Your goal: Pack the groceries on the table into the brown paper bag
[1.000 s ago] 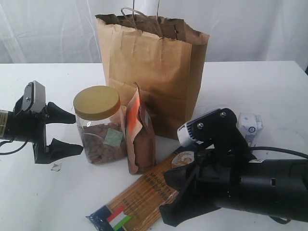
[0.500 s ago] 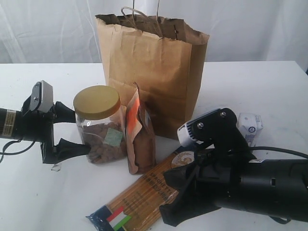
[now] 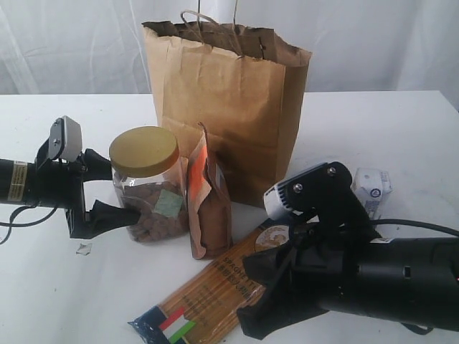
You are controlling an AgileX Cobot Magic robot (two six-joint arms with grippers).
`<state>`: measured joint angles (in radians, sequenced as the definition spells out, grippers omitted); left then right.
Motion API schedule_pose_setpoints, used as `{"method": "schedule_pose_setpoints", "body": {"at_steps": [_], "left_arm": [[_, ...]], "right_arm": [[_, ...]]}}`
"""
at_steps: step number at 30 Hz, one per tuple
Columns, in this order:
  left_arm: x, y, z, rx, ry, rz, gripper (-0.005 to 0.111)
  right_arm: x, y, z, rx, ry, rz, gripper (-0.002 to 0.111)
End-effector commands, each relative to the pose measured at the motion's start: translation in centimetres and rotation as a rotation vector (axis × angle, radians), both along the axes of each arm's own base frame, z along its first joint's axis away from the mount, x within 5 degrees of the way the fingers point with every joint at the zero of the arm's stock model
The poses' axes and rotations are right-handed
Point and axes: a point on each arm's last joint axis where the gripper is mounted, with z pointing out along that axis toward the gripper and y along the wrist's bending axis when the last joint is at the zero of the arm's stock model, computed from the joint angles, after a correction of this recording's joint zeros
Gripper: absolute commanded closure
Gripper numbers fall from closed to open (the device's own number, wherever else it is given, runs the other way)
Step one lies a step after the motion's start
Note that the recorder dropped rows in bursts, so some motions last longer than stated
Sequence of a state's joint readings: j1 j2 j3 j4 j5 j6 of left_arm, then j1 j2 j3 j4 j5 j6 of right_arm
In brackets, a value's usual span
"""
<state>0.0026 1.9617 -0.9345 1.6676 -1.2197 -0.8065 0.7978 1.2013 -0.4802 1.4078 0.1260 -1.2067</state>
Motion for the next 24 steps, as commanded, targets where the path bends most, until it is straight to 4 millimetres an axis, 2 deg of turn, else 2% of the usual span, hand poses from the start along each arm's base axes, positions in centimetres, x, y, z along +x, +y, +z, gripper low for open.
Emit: {"method": "schedule_pose_setpoints", "body": {"at_steps": [1,4,11,13,20,24], "left_arm": [[-0.13,-0.16,0.37,-0.006,0.002,0.002,0.002],[0.15,-0.16,0.57,-0.054,0.068,0.071,0.002],[0.03,-0.16,0.49,-0.043,0.068,0.056,0.005],[-0.06,-0.16,0.43,-0.035,0.068,0.045,0.016],[-0.48,-0.14,0.13,0.009,0.059,-0.013,0.079],[-0.64,-0.12,0.02,0.023,0.059,-0.032,0.107]], "right_arm": [[-0.18,-0.05,0.02,0.001,-0.002,0.011,0.108],[-0.18,-0.05,0.02,0.001,-0.002,0.011,0.108],[-0.18,-0.05,0.02,0.001,-0.002,0.011,0.108],[-0.18,-0.05,0.02,0.001,-0.002,0.011,0.108],[-0.18,-0.05,0.02,0.001,-0.002,0.011,0.108],[-0.18,-0.05,0.02,0.006,0.005,0.005,0.108]]}}
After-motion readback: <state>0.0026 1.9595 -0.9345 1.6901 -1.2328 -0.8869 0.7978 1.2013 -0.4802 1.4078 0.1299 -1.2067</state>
